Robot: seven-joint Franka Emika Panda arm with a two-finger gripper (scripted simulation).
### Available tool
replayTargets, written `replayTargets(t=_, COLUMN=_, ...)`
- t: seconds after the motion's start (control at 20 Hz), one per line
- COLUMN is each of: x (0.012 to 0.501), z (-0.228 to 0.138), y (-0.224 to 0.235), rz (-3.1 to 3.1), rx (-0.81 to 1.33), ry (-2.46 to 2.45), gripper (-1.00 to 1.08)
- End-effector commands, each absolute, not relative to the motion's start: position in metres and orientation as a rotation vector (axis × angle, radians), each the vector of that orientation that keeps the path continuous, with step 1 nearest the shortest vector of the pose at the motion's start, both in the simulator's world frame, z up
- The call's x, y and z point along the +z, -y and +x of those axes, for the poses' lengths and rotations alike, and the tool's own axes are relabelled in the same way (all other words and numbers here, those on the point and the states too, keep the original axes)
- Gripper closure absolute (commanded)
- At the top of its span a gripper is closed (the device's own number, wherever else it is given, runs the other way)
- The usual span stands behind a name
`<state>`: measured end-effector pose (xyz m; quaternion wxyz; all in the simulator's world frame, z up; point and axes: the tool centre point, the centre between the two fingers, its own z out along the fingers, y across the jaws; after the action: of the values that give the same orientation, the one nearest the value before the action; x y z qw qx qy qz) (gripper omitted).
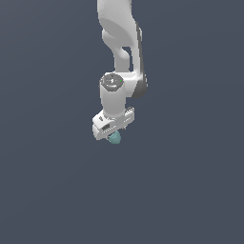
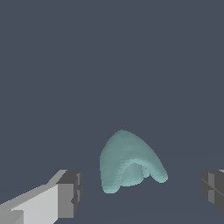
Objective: Pick up the object and move it to a goal position.
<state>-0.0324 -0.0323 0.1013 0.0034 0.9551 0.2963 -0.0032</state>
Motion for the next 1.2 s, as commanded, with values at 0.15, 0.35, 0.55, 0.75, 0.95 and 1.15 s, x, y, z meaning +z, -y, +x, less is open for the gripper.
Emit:
replayTargets(t=0.15, x=0.091, z=-0.037, y=0.034, rz=2.963, rx=-0.003, ry=-1.037, gripper=-0.92)
replayTargets(t=0.35, x=0.088, z=-0.038, y=0.034, rz=2.952, rx=-0.001, ry=-1.074, gripper=-0.92)
replayTargets(t=0.55, x=0.087, z=-0.039, y=0.034, rz=2.951, rx=-0.001, ry=-1.077, gripper=-0.92)
replayTargets(t=0.75, x=0.082, z=-0.039, y=0.034, rz=2.951, rx=-0.001, ry=-1.077, gripper=-0.92)
replayTargets(t=0.95, x=0.066, z=-0.039, y=0.034, rz=2.95, rx=-0.001, ry=-1.08, gripper=-0.92)
replayTargets(t=1.15, x=0.047, z=-0.04, y=0.034, rz=2.949, rx=0.0, ry=-1.082, gripper=-0.92)
